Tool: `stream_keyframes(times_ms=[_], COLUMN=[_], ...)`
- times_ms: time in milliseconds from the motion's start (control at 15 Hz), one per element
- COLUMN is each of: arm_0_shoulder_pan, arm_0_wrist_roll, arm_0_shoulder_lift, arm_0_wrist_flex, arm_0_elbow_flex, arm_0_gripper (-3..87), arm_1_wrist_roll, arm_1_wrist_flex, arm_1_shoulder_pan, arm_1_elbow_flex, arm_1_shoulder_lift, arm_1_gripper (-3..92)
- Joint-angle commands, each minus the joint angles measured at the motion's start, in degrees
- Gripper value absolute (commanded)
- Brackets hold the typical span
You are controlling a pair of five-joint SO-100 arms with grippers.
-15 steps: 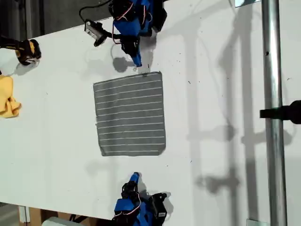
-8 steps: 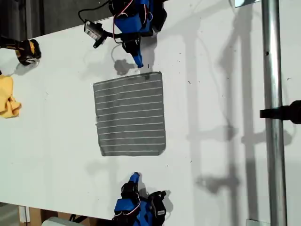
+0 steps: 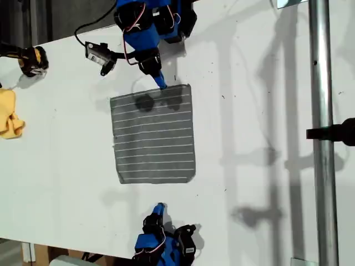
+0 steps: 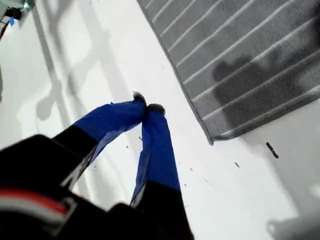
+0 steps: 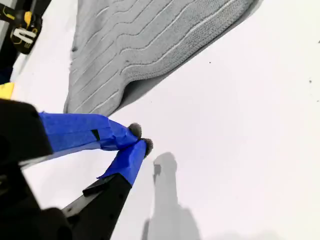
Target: Grasp corners of a towel and fold twice.
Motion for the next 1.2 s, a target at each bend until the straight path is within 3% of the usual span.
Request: stream_keyframes(times_ms=[0, 400, 667, 1000, 1133], arm_0_shoulder_pan=[-0.18, -0.18, -0.18, -0.35, -0.44], arm_0_wrist_roll=[-0.35, -0.44, -0.44, -0.62, -0.44], arm_0_shoulder_lift=[0.35, 0.35, 0.35, 0.35, 0.35], arm_0_wrist_flex=[-0.35, -0.35, -0.35, -0.26, -0.35], arm_0_elbow_flex=[-0.09, 0.00, 0.00, 0.09, 0.09], arm_0_gripper=[-1.5, -1.5, -1.5, -1.5, -1.5], arm_1_wrist_roll=[-2.99, -4.57, -3.96, -4.31, -4.39], arm_1_wrist_flex=[4.13, 20.74, 23.29, 30.59, 31.64], arm_1_shoulder_pan=[-1.14, -2.20, -2.90, -4.83, -4.66], arm_1_elbow_flex=[-15.38, -38.32, -38.41, -43.42, -43.68], arm_1_shoulder_lift=[-11.69, -31.99, -32.61, -37.44, -37.79], arm_1_gripper=[-0.2, -0.2, 0.8, 31.9, 36.9])
